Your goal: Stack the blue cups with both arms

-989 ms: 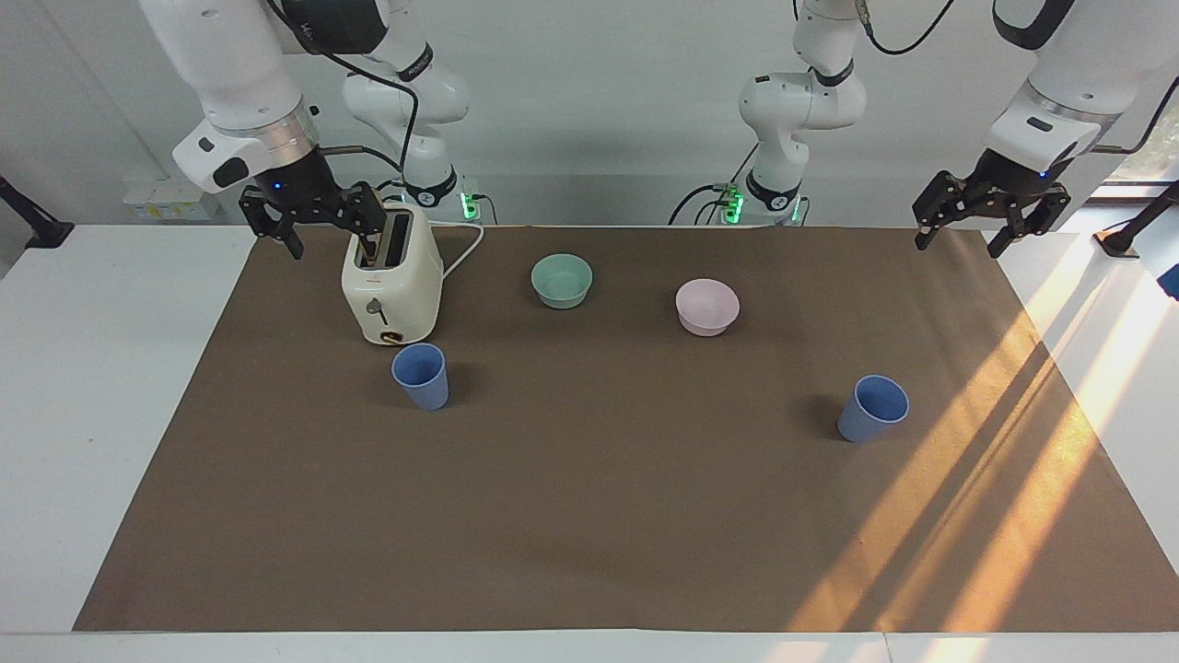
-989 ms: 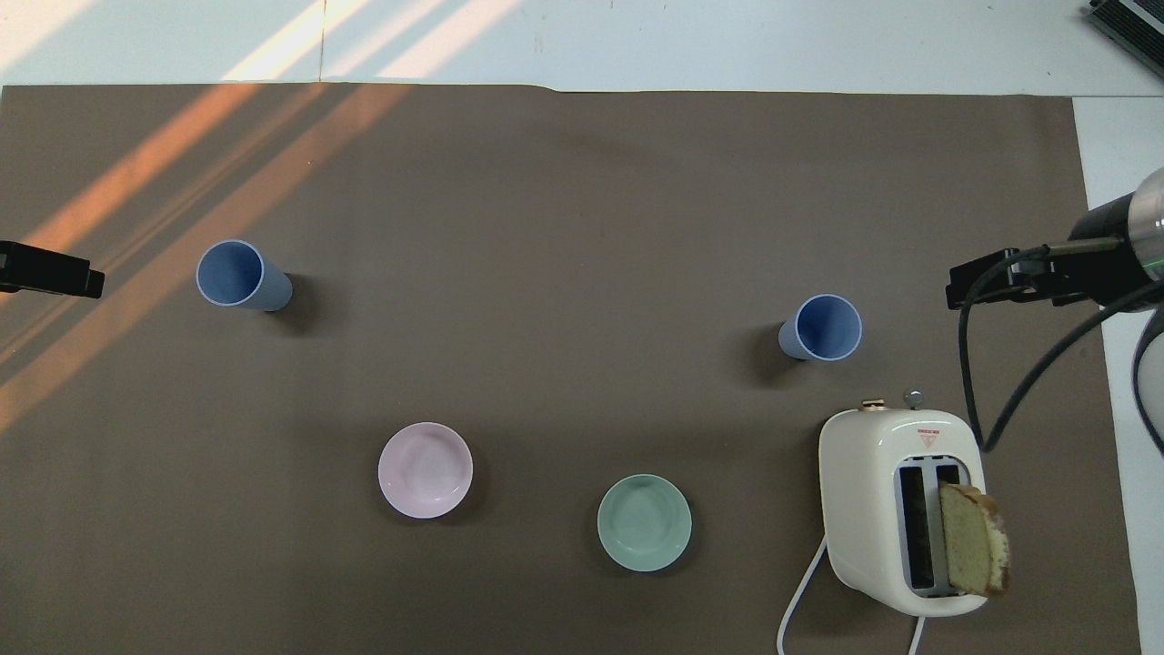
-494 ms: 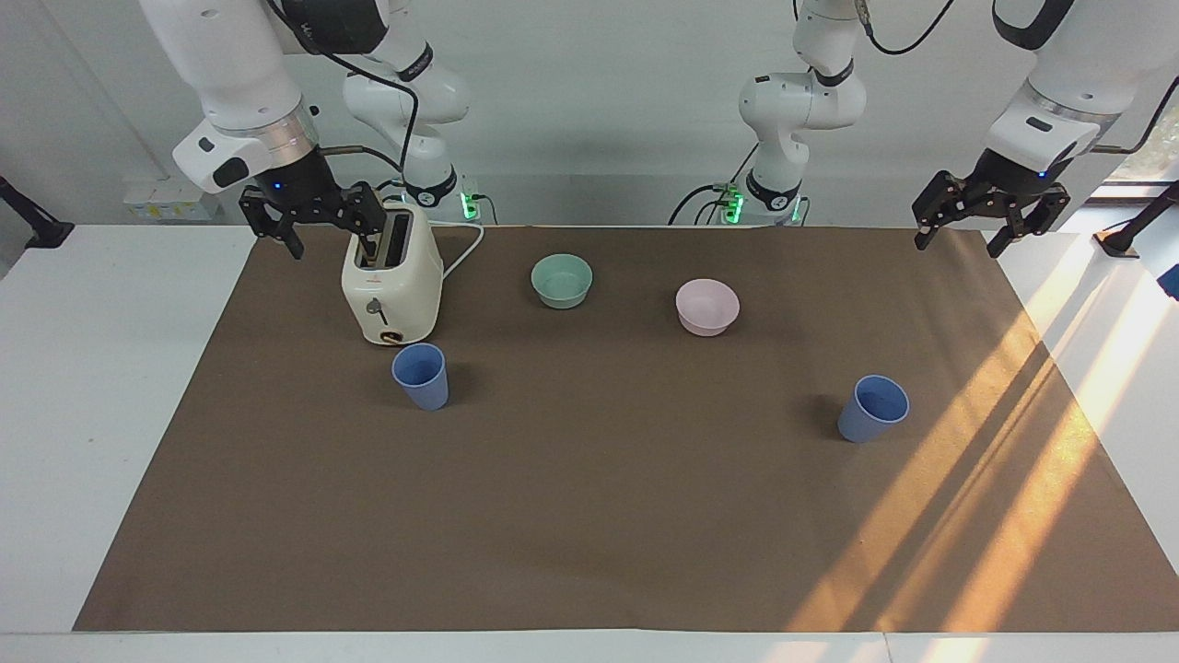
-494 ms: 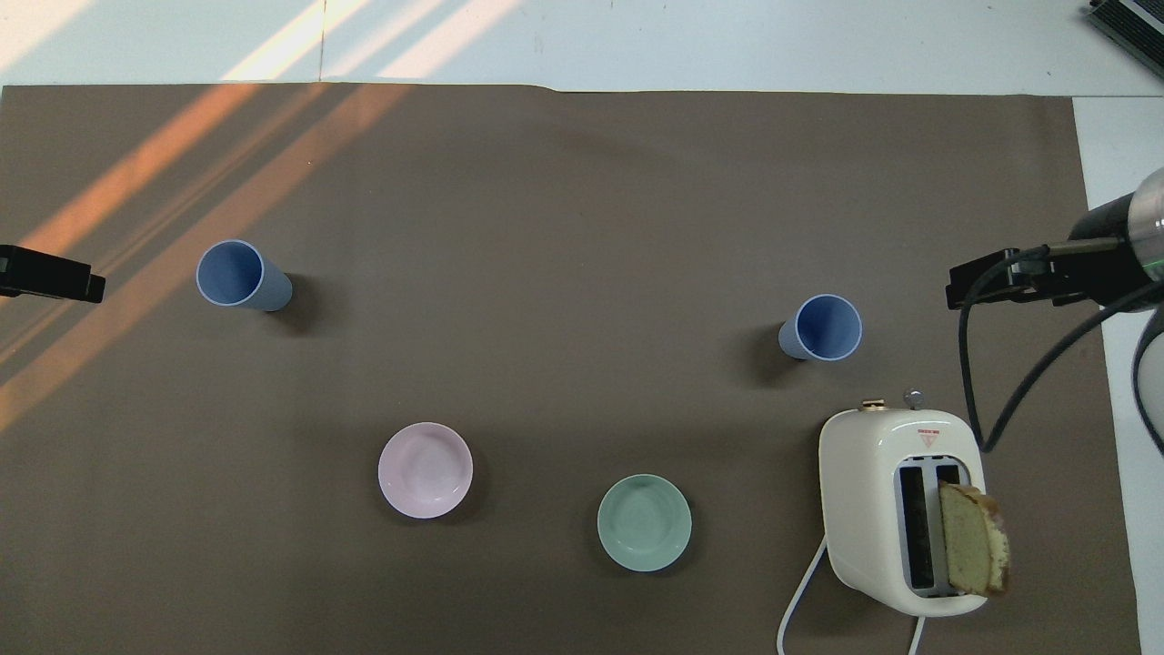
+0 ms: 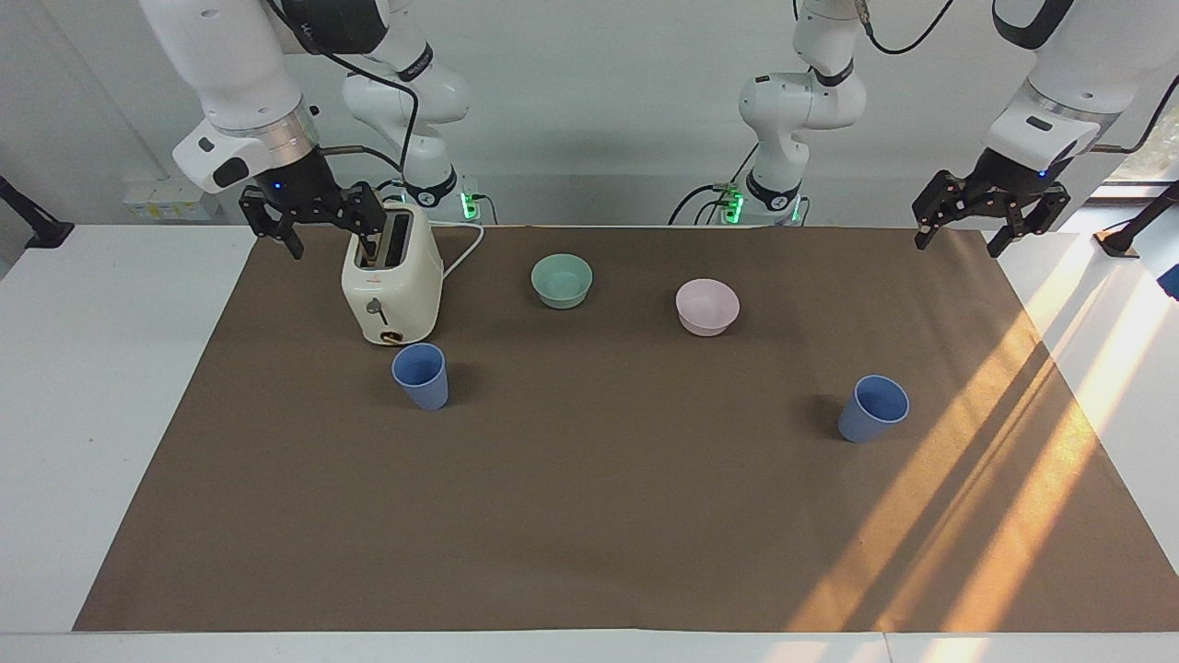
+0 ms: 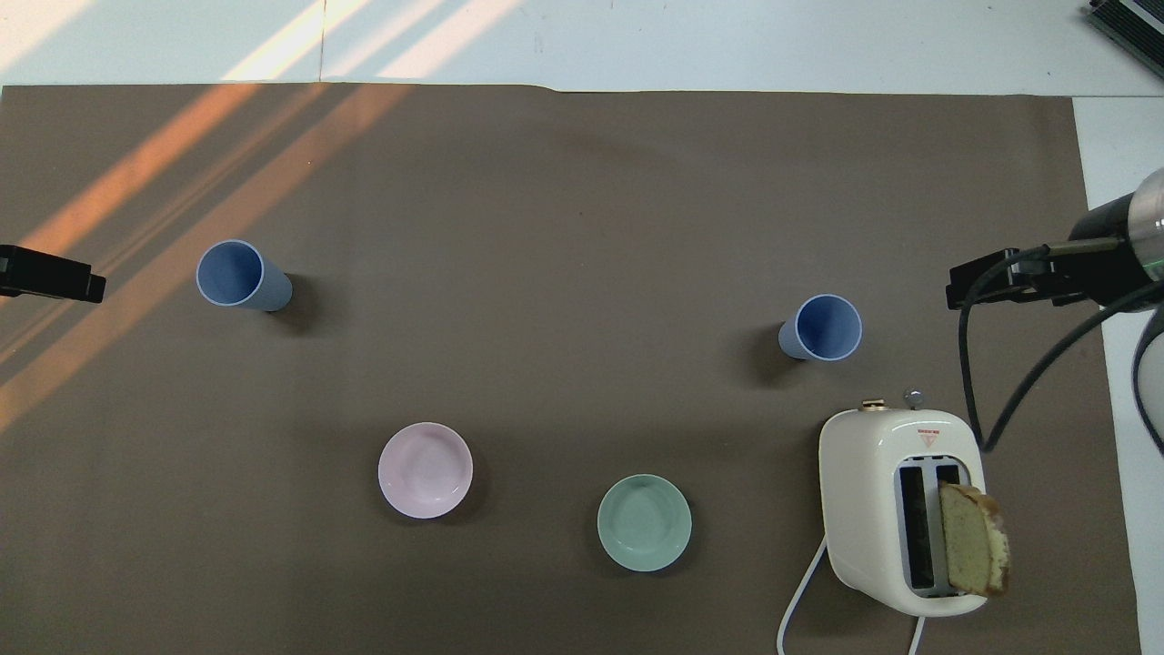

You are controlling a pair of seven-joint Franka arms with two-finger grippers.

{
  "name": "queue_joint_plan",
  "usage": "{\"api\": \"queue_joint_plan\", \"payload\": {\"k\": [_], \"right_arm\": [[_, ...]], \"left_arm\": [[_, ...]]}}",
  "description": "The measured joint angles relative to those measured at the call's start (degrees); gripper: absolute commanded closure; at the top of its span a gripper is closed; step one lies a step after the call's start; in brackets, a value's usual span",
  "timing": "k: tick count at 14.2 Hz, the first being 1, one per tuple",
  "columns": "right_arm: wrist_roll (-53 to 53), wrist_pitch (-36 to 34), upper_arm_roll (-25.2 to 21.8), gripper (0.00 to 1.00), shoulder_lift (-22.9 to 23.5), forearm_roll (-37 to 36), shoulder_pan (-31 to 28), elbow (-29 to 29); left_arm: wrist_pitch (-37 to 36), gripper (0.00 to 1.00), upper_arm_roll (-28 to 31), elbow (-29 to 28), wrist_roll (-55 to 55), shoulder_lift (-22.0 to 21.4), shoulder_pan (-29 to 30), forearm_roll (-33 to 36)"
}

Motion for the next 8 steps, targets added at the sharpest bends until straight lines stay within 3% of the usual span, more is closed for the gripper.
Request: {"api": "queue_joint_plan", "payload": {"k": [8], "right_arm": [[0.0, 0.0, 0.0, 0.0, 0.0, 0.0, 0.0, 0.0]], "left_arm": [[0.01, 0.0, 0.03, -0.53, 0.0, -0.33, 0.0, 0.0]]}}
